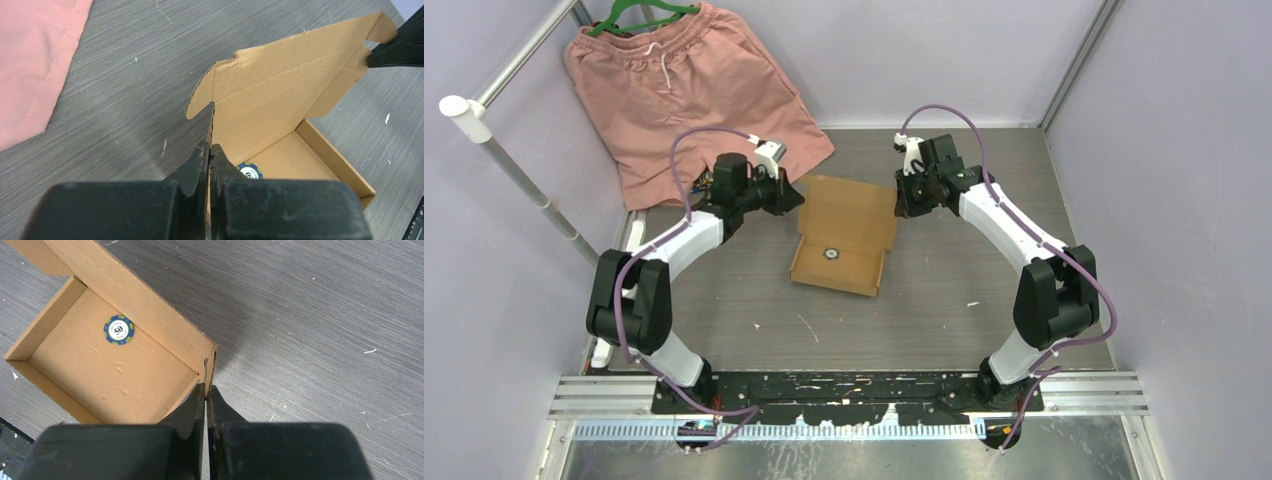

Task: Fold the paper box
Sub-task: Close the paper box at the center of the board.

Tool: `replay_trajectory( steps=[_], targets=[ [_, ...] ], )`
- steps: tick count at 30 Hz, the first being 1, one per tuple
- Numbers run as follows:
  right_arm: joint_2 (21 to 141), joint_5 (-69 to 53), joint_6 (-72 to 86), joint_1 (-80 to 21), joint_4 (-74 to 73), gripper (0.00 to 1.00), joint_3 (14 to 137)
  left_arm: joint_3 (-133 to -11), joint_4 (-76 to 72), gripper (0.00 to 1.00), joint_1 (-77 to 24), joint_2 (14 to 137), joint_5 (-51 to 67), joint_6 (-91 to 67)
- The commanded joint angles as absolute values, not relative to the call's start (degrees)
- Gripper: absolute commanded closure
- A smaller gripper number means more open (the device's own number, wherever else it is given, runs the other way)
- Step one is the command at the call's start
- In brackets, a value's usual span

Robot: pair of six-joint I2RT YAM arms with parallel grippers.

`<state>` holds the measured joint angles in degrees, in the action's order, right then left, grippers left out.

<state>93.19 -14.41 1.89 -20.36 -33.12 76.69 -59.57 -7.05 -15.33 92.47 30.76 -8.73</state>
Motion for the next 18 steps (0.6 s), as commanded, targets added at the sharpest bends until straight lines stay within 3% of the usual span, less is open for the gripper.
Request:
replay_trajectory(
  steps=[1, 18],
  targets=[
    [89.97, -12.41, 2.85, -21.43, -29.62, 0.92, 76.33, -57.91, -11.19, 1.00, -16.03, 88.18, 29.82, -8.93],
    [86.52, 6.13, 5.47, -30.75, -21.82, 0.98, 69.74, -48.17, -13.41, 1.00, -22.19, 79.78, 19.85, -8.52]
  ],
)
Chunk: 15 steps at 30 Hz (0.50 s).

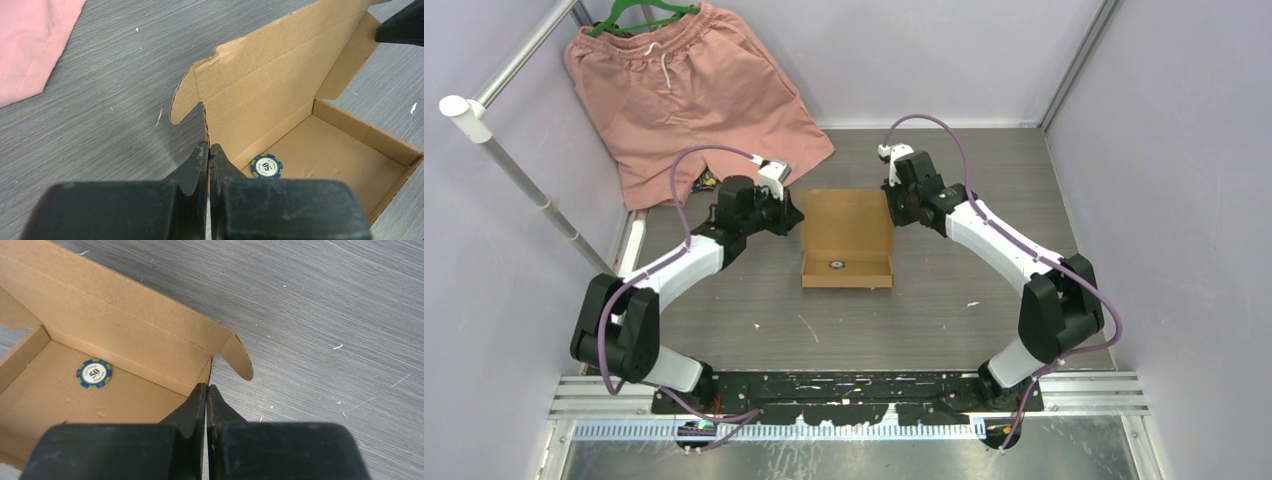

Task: Fold the paper box
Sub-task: Close the paper box at the center of the board.

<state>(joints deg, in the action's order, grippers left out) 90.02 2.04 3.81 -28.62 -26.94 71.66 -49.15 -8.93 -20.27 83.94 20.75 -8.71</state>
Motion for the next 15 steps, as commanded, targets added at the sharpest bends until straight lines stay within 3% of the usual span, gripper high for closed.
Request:
replay_trajectory(
  steps=[1, 15],
  targets=[
    [86.25, 7.05, 5.65, -31.17, -21.40, 0.98, 69.27, -47.49, -13.55, 1.00, -22.54, 79.03, 18.96, -8.60],
    [81.39, 17.84, 7.28, -38.11, -15.73, 0.99, 63.29, -42.00, -14.00, 1.00, -27.22, 69.87, 8.92, -9.04]
  ],
)
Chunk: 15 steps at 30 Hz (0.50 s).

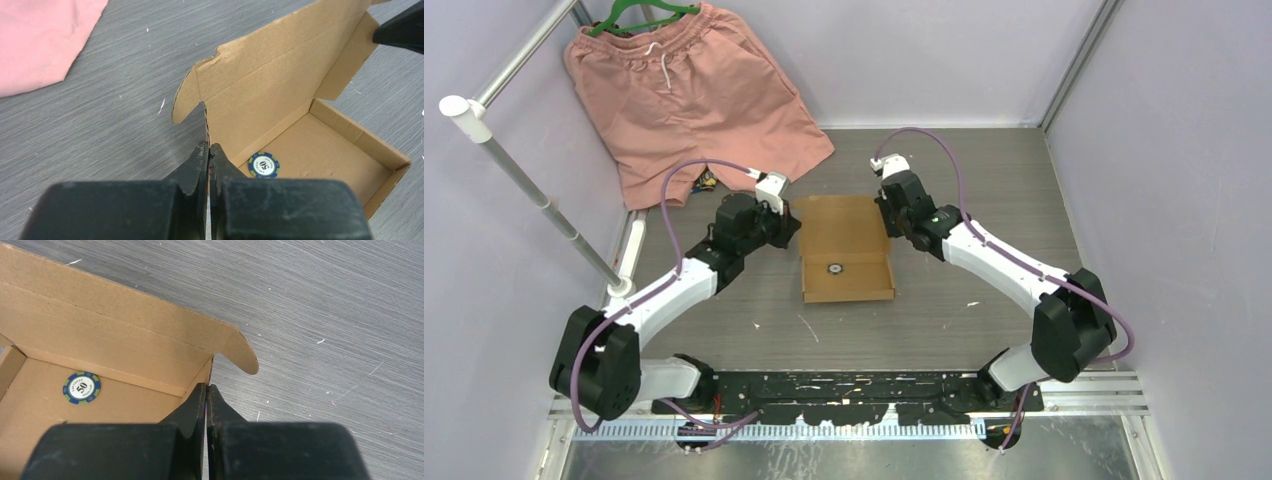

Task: Fold the paper box
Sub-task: Close the paper box at the center of the board.

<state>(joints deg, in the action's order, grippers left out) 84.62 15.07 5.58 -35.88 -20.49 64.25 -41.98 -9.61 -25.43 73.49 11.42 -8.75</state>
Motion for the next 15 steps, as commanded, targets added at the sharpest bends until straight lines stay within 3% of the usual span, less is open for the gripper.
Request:
replay_trajectory(
  steps=[1, 15],
  targets=[
    [81.01, 18.97, 7.56, -38.59, -15.23, 0.99, 62.95, -41.75, -14.21, 1.00, -27.80, 69.27, 7.62, -9.05],
    [78.92, 28.98, 10.65, -46.72, -9.45, 0.99, 57.81, -41.65, -14.78, 1.00, -37.10, 68.91, -5.77, -8.24]
  ],
)
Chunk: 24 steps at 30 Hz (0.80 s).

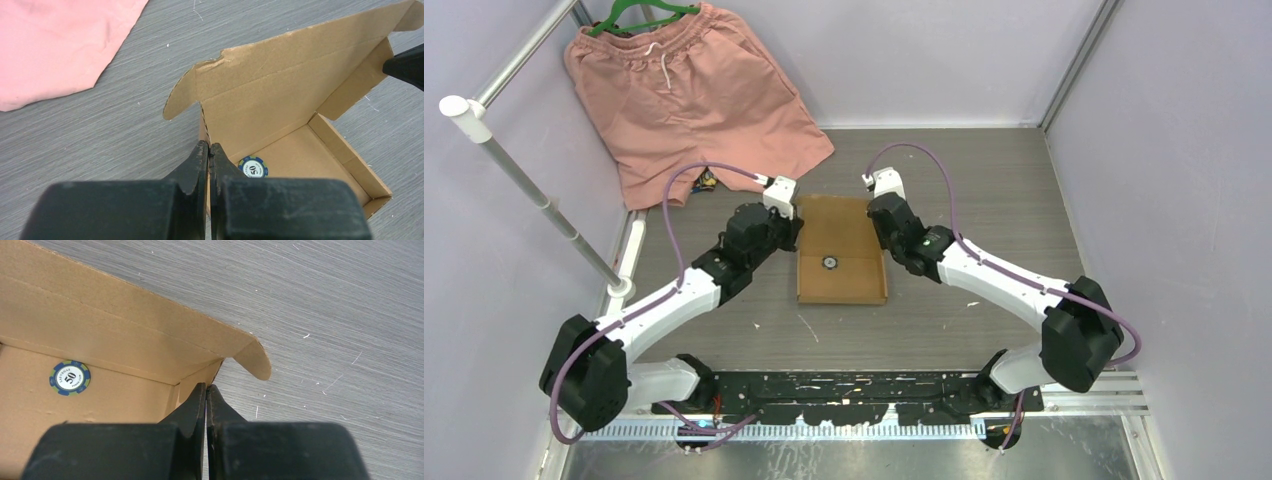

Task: Fold the paper box
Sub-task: Close the paper box at the center of the board.

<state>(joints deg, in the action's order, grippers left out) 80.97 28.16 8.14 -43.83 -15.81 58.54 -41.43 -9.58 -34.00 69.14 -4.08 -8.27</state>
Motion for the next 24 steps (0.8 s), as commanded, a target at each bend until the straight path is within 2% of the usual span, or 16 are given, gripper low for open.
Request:
replay_trajectory(
  steps=[1, 15, 24],
  targets=[
    [78.83, 29.72, 10.82, -47.39, -9.06, 0.99, 57.57, -41.33, -15.14, 1.00, -37.74, 69.04, -6.57, -8.26],
    [77.34, 35.93, 11.85, -50.79, -5.36, 0.99, 54.65, -33.45, -21.40, 1.00, -40.36, 67.40, -12.24, -10.49],
    [76.86, 39.50, 13.45, -53.44, -3.84, 0.99, 52.05, -32.61, -20.88, 1.00, -44.01, 65.77, -17.28, -10.87]
  ],
)
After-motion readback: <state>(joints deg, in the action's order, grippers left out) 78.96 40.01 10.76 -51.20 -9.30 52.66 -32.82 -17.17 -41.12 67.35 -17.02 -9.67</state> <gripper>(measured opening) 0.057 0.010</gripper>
